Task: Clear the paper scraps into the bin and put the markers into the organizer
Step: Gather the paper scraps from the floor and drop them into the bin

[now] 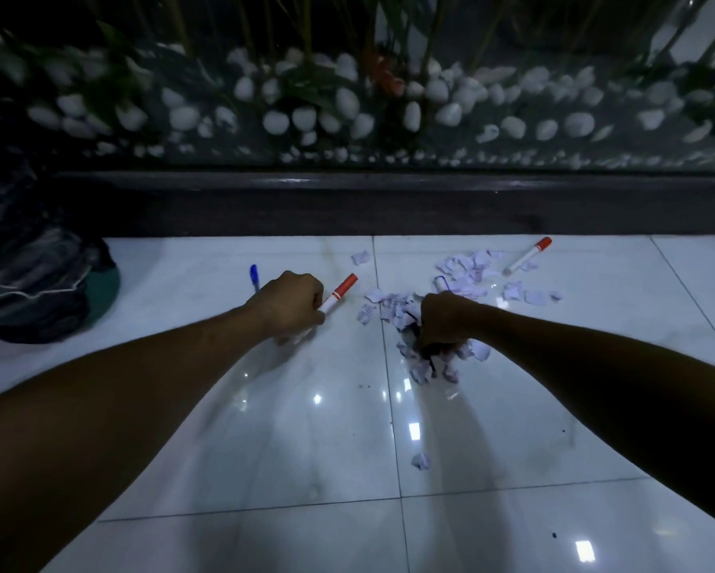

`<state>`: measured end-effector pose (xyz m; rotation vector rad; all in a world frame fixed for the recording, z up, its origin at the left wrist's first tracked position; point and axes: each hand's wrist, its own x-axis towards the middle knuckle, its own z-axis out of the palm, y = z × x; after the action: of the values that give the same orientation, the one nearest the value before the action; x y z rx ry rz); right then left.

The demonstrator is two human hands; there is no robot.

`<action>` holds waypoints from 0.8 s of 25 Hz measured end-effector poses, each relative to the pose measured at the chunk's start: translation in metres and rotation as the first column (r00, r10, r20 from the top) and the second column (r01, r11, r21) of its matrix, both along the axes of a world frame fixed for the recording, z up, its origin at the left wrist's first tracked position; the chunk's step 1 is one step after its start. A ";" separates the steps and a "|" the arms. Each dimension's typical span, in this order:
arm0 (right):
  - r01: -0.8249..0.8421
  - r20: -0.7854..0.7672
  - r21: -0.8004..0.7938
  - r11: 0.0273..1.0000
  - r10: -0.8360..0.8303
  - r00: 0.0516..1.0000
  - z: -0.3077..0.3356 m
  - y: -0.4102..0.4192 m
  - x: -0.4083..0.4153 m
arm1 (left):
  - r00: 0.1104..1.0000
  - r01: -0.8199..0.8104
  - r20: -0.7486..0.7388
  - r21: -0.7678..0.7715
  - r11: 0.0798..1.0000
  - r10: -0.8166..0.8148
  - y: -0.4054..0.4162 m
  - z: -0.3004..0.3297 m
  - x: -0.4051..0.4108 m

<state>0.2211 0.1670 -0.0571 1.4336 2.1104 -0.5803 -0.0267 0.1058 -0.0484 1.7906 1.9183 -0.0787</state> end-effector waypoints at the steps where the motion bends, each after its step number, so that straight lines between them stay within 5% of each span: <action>1: 0.018 0.010 -0.038 0.999 -0.017 1.000 0.001 -0.001 -0.002 | 0.999 -0.047 0.005 -0.008 0.999 0.047 -0.002 0.000 -0.005; 7: 0.218 0.042 -0.382 0.898 -0.219 0.975 0.030 0.018 -0.022 | 0.968 -0.252 -0.020 -0.070 0.965 0.251 -0.010 -0.018 -0.030; 11: 0.216 -0.156 -0.470 0.856 -0.322 0.934 0.044 0.020 -0.051 | 0.949 -0.315 -0.026 -0.058 0.947 0.314 -0.010 -0.027 -0.037; 14: 0.163 -0.310 -0.466 0.870 -0.333 0.891 0.035 0.004 -0.082 | 0.939 -0.342 -0.049 -0.057 0.938 0.340 -0.013 -0.030 -0.044; 20: 0.133 -0.378 -0.343 0.930 -0.266 0.887 0.017 -0.004 -0.121 | 0.927 -0.369 -0.082 -0.026 0.929 0.366 -0.018 -0.029 -0.056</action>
<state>0.1003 0.1632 -0.0402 1.4485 2.0604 -1.3478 -0.0825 0.0873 -0.0778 1.3899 2.2573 -0.0540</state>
